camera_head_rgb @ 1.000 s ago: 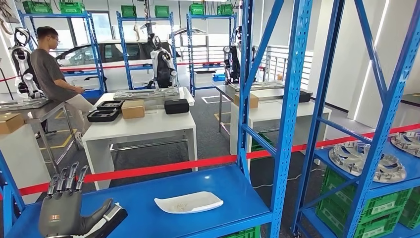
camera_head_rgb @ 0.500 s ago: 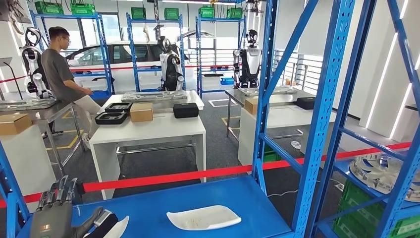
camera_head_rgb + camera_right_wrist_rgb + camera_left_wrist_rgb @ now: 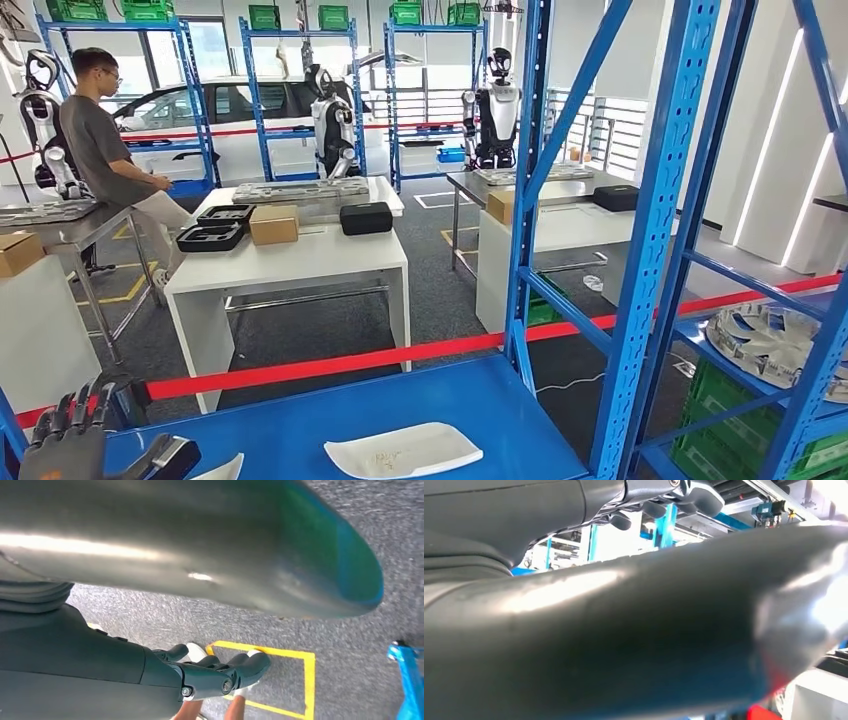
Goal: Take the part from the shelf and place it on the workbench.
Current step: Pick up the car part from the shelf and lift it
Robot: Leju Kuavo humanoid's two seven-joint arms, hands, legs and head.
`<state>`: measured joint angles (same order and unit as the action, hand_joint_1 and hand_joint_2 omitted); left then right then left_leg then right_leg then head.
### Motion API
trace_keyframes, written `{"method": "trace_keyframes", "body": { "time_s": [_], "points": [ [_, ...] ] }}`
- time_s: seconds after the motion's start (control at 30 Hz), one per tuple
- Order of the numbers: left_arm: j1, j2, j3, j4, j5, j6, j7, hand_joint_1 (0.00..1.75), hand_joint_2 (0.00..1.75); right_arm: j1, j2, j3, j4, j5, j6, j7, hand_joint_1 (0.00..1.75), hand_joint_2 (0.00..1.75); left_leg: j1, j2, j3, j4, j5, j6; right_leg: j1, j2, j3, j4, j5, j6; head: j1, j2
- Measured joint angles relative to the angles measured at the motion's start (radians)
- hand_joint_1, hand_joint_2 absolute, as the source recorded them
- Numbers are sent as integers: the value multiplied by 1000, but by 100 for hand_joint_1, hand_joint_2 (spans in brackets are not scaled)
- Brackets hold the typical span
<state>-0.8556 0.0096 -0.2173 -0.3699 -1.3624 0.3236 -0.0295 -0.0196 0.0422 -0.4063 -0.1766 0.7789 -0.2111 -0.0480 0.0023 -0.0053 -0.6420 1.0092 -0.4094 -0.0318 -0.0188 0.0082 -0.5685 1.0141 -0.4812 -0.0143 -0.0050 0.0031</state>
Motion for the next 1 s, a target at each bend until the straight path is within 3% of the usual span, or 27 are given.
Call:
{"method": "trace_keyframes", "body": {
  "time_s": [0.03,0.17,0.2,0.3,0.43,0.6,1.0],
  "points": [
    [2,2,2,3,-1,-6,-3,0,0,0,0,-2,0,1,0,0,0,0,-1,0,4,-7,-3,4,2,0,0,2,-4,4,1,0],
    [16,9,14,13,1,-33,-50,0,0,0,1,-9,0,5,4,0,0,0,-2,-5,8,-8,8,7,4,-2,3,-1,-6,-14,4,0],
    [22,10,16,14,3,-37,-67,0,0,-1,1,-12,0,6,5,0,0,0,-2,-7,8,-8,7,10,3,-3,6,-5,-7,-13,4,0],
    [48,12,22,18,16,-44,-112,0,0,-2,1,-17,0,13,10,1,0,0,-3,-8,8,-8,4,17,3,-4,12,-15,-7,-8,6,0],
    [86,13,35,22,28,-47,-147,0,0,-2,1,-21,0,19,15,8,0,0,-5,-8,9,-8,1,22,1,-4,15,-20,-7,12,6,0],
    [136,8,39,25,31,-47,-202,0,0,-2,3,-22,0,21,15,9,0,0,-5,-8,10,-8,1,23,0,-4,15,-21,-7,20,5,0],
    [208,-50,39,27,8,-1,-258,0,0,-3,5,-38,0,40,16,5,0,0,-5,-7,11,-8,1,23,1,-4,14,-18,-9,21,4,0]
  ]
}}
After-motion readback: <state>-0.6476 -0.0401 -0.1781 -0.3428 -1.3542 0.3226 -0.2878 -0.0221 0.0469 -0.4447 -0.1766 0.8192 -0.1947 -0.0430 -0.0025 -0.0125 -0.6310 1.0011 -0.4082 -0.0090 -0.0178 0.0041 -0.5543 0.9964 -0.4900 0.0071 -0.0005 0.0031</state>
